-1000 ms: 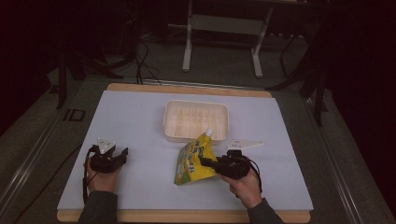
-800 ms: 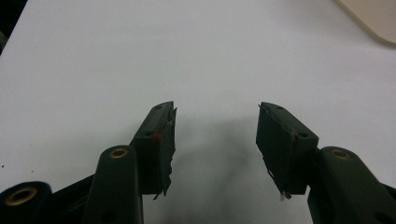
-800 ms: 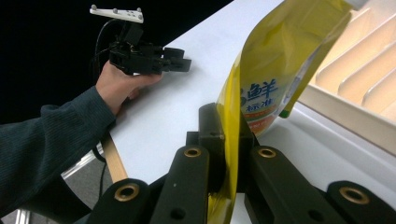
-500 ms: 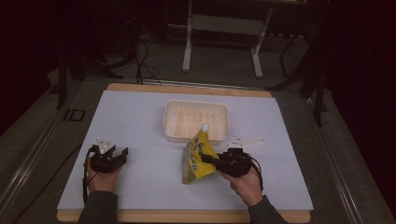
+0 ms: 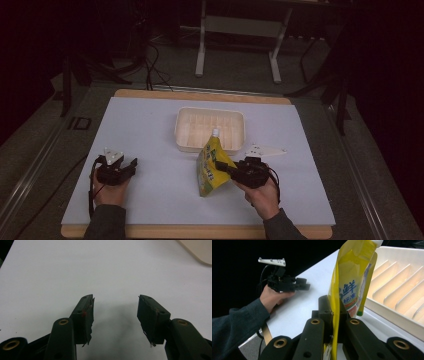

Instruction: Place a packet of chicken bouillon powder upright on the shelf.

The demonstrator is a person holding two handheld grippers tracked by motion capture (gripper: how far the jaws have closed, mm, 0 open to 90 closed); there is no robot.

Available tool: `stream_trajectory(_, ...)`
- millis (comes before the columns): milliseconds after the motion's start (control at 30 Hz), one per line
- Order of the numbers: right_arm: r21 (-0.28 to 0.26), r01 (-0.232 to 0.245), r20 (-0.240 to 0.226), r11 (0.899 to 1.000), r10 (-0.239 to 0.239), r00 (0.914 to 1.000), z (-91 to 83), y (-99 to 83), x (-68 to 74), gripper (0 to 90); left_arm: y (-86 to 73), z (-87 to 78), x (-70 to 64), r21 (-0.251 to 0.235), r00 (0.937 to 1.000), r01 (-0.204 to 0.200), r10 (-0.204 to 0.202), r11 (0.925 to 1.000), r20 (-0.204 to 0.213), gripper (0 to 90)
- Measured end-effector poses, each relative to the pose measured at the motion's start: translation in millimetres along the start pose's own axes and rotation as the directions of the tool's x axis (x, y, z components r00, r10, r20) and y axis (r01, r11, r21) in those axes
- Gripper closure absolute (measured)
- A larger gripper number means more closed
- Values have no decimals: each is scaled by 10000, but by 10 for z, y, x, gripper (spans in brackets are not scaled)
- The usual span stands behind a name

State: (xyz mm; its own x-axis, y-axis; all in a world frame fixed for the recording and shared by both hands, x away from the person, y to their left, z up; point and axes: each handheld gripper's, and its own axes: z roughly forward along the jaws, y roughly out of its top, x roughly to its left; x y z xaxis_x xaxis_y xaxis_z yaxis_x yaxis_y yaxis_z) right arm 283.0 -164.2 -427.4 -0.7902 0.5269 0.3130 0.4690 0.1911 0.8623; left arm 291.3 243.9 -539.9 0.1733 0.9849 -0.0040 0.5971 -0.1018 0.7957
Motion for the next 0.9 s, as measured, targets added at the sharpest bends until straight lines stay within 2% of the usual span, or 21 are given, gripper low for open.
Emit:
stream_trajectory(433, -872, -184, -118, 9960, 174, 9998, 11, 3, -19, 893, 0, 0, 0, 7, 10000, -19, 19, 10000, 7, 466)
stream_trajectory(900, -1690, -490, -485, 9844, 414, 9980, 36, 70, -28, 893, 0, 0, 1, -3, 10000, -18, 18, 10000, 16, 466)
